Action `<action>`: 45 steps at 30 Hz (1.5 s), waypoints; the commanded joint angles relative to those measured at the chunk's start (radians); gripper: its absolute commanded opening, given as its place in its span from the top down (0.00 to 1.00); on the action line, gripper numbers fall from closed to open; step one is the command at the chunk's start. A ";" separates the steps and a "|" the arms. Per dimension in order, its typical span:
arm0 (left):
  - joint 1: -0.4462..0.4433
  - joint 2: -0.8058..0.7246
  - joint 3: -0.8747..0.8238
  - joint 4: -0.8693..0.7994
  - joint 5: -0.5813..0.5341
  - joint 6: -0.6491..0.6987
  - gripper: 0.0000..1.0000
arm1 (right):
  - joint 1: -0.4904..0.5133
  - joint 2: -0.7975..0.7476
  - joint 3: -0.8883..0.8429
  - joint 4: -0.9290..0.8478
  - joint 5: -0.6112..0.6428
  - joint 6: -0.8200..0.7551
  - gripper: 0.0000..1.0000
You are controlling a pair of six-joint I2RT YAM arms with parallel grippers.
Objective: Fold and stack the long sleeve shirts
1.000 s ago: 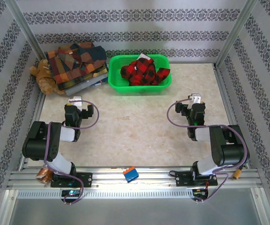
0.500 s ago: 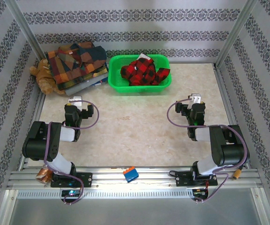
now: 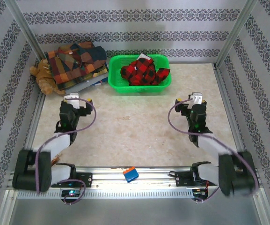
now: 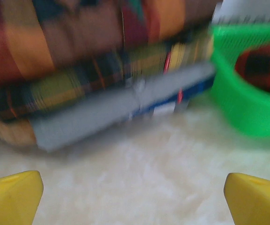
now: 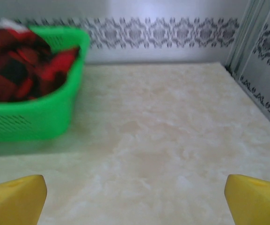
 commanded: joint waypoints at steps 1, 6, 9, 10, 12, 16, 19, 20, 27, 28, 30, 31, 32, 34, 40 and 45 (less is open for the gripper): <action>-0.034 -0.217 0.115 -0.392 0.017 -0.149 0.00 | 0.036 -0.229 0.045 -0.391 0.054 0.113 0.02; -0.091 -0.337 0.285 -0.730 0.111 -0.322 0.00 | 0.070 -0.421 0.170 -0.716 0.010 0.259 0.02; -0.111 -0.211 0.491 -0.974 0.206 -0.325 0.00 | 0.064 -0.263 0.365 -0.858 -0.170 0.270 0.02; -0.120 -0.140 0.575 -1.057 0.235 -0.314 0.00 | 0.063 -0.188 0.439 -0.898 -0.218 0.278 0.02; -0.147 0.003 0.744 -1.197 0.257 -0.294 0.00 | 0.070 -0.004 0.627 -0.974 -0.312 0.317 0.02; -0.197 0.225 1.011 -1.305 0.320 -0.276 0.00 | 0.118 0.311 0.924 -0.990 -0.429 0.376 0.02; -0.247 0.323 1.115 -1.302 0.350 -0.270 0.00 | 0.159 0.553 1.159 -1.036 -0.475 0.402 0.04; -0.262 0.353 1.141 -1.306 0.357 -0.274 0.00 | 0.173 0.630 1.241 -1.052 -0.490 0.409 0.05; -0.311 0.404 1.169 -1.357 0.374 -0.303 0.00 | 0.239 1.014 1.649 -1.178 -0.510 0.416 0.11; -0.314 0.389 1.148 -1.352 0.377 -0.307 0.00 | 0.241 1.044 1.672 -1.181 -0.495 0.418 0.13; -0.317 0.349 1.104 -1.352 0.377 -0.312 0.00 | 0.242 1.096 1.703 -1.175 -0.461 0.419 0.16; -0.318 0.332 1.086 -1.358 0.375 -0.314 0.00 | 0.242 1.118 1.715 -1.179 -0.441 0.417 0.17; -0.317 0.312 1.067 -1.369 0.375 -0.314 0.00 | 0.242 1.140 1.731 -1.182 -0.421 0.409 0.19; -0.317 0.275 1.032 -1.387 0.374 -0.310 0.00 | 0.244 1.175 1.753 -1.184 -0.386 0.395 0.22; -0.316 0.155 0.946 -1.445 0.317 -0.306 0.00 | 0.259 1.249 1.815 -1.192 -0.283 0.332 0.28; -0.317 0.098 0.914 -1.457 0.272 -0.319 0.00 | 0.263 1.317 1.874 -1.192 -0.270 0.321 0.34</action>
